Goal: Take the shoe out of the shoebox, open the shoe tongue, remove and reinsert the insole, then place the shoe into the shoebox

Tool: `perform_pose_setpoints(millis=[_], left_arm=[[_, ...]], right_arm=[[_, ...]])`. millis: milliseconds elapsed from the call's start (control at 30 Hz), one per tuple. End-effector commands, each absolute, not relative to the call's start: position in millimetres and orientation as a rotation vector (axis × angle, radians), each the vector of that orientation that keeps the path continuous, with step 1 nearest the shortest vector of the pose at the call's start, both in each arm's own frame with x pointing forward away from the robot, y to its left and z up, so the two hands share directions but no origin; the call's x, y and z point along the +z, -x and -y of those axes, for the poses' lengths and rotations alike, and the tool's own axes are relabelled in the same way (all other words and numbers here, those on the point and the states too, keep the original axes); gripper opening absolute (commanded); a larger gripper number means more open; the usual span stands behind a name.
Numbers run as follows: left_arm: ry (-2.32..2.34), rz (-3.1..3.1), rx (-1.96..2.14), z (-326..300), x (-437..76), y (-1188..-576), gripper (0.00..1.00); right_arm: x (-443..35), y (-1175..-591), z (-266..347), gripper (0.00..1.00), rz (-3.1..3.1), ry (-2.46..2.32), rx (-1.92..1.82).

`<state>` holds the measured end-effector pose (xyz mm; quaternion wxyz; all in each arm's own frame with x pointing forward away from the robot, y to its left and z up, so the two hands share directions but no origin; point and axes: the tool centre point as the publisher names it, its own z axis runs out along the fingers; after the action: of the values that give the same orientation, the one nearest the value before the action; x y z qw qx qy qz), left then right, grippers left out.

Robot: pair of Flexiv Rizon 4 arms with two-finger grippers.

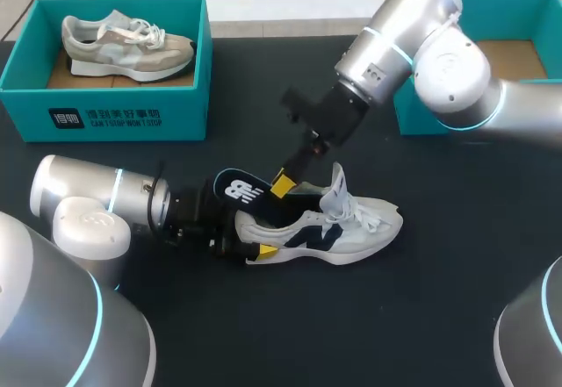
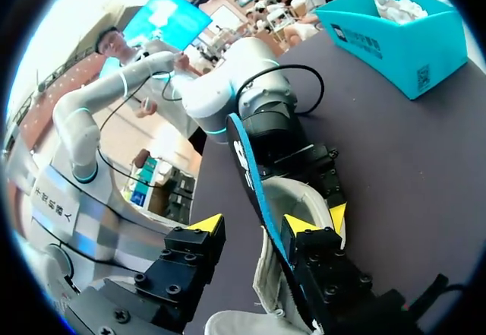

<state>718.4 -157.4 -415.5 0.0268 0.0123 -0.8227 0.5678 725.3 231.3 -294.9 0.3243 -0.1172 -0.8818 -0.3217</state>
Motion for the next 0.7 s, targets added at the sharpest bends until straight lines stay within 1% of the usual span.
perform_pose_setpoints(millis=[33, 200, 300, 533, 700], left_arm=[[-0.039, 2.543, 1.751, 156.6, -420.3, -718.1, 0.0], [-0.039, 2.543, 1.751, 156.6, -420.3, -718.1, 0.0], [-0.039, 2.543, 1.751, 156.6, -420.3, -718.1, 0.0], [-0.039, 2.543, 1.751, 156.6, -420.3, -718.1, 0.0], [-0.039, 2.543, 1.751, 156.6, -420.3, -718.1, 0.0]], right_arm=[[-304.0, -729.1, -242.5, 0.45, 2.311, 0.289, -0.849], [-306.8, -735.5, -243.6, 0.45, 2.355, 0.266, -0.862], [-305.6, -738.4, -243.2, 0.46, 2.374, 0.236, -0.871], [-306.9, -733.9, -248.5, 0.43, 2.356, 0.162, -0.873], [-312.2, -730.6, -254.3, 0.44, 2.356, 0.122, -0.856]])
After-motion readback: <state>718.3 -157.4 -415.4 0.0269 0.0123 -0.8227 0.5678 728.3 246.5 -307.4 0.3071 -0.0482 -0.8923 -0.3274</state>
